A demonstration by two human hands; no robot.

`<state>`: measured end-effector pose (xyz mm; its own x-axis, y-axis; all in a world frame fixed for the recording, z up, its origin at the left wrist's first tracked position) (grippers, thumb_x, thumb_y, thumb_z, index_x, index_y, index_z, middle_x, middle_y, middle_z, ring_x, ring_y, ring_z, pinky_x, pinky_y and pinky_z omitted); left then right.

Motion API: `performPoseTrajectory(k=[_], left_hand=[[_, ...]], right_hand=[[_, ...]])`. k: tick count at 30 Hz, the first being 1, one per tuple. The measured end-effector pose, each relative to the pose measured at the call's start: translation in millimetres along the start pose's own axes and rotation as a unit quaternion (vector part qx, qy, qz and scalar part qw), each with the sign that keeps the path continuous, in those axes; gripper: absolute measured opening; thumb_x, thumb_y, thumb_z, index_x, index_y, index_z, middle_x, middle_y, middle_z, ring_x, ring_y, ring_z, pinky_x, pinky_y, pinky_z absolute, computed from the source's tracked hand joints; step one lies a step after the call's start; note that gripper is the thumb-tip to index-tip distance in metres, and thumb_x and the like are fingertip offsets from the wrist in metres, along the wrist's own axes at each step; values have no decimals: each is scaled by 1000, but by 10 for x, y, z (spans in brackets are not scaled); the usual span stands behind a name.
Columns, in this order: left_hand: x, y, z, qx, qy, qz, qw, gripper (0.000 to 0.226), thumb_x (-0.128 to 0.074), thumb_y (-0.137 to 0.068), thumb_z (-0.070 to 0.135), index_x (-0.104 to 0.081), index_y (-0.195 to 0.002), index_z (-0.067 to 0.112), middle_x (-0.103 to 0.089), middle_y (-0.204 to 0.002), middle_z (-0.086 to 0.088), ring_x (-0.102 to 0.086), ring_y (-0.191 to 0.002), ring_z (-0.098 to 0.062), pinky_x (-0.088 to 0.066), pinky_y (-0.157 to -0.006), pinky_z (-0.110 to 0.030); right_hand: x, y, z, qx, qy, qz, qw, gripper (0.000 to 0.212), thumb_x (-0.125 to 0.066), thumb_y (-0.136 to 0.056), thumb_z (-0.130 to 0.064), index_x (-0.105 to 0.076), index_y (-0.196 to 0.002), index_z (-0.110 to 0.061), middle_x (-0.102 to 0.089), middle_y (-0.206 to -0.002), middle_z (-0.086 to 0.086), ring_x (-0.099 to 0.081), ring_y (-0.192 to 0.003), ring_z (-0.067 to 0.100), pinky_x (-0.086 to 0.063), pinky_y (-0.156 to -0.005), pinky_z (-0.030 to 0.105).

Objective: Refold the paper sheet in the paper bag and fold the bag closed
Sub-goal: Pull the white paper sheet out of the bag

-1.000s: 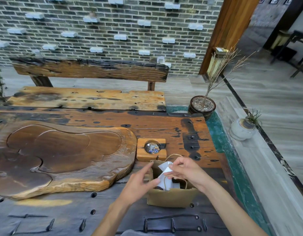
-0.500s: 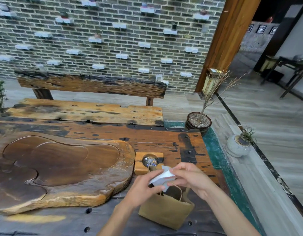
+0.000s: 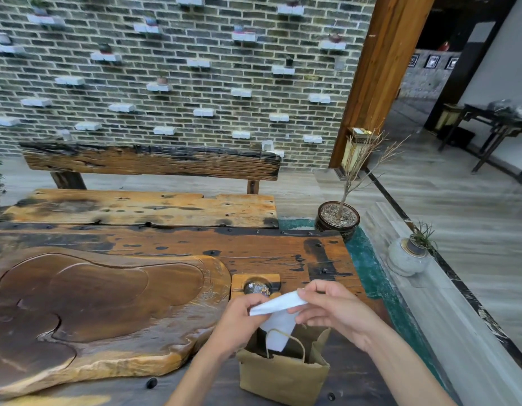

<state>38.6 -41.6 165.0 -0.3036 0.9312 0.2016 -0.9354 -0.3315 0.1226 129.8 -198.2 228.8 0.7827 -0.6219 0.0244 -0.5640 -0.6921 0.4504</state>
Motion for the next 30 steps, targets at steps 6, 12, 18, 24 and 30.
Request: performPoseTrajectory(k=[6, 12, 18, 24, 30], left_hand=[[162, 32, 334, 15, 215, 4, 976, 49, -77, -74, 39, -72, -107, 4, -72, -110, -28, -65, -95, -32, -45, -87, -46], [314, 12, 595, 37, 318, -3, 947, 55, -78, -75, 29, -66, -119, -3, -69, -121, -25, -63, -113, -44, -43, -104, -59], [345, -10, 781, 32, 295, -22, 955, 39, -71, -83, 28, -71, -114, 4, -71, -119, -25, -62, -116, -48, -42, -105, -60], [394, -21, 916, 27, 245, 6, 969, 33, -65, -94, 28, -70, -113, 2, -73, -113, -23, -69, -102, -40, -48, -86, -44], [393, 16, 909, -15, 240, 42, 970, 35, -72, -81, 34, -73, -110, 14, -77, -109, -12, -71, -99, -29, -50, -81, -39]], right_hand=[[14, 133, -336, 125, -117, -53, 984, 33, -71, -85, -30, -63, -106, -5, -70, -107, 30, -66, -81, 31, -47, -78, 40], [192, 112, -547, 203, -105, 79, 970, 73, -90, -55, -49, -65, -112, -10, -74, -103, 12, -62, -92, 24, -49, -78, 34], [-147, 45, -464, 144, -72, -22, 987, 39, -65, -89, -32, -66, -121, -10, -70, -122, 11, -64, -116, 31, -46, -100, 46], [-225, -35, -616, 185, -73, 64, 978, 24, -65, -91, -23, -72, -111, -12, -76, -108, 8, -71, -101, 29, -53, -88, 43], [-180, -75, -694, 229, -74, 150, 959, 16, -63, -93, -20, -72, -102, -12, -79, -95, 8, -74, -90, 30, -54, -76, 41]])
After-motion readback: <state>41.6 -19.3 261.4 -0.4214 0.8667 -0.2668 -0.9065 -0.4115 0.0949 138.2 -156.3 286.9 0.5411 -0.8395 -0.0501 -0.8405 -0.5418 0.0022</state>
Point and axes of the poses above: each hand's wrist, its own y-axis away from the middle knuckle, its own x-axis out of the back of the hand, z = x × y, the point moved 5 cm from there along -y, towards the middle knuckle
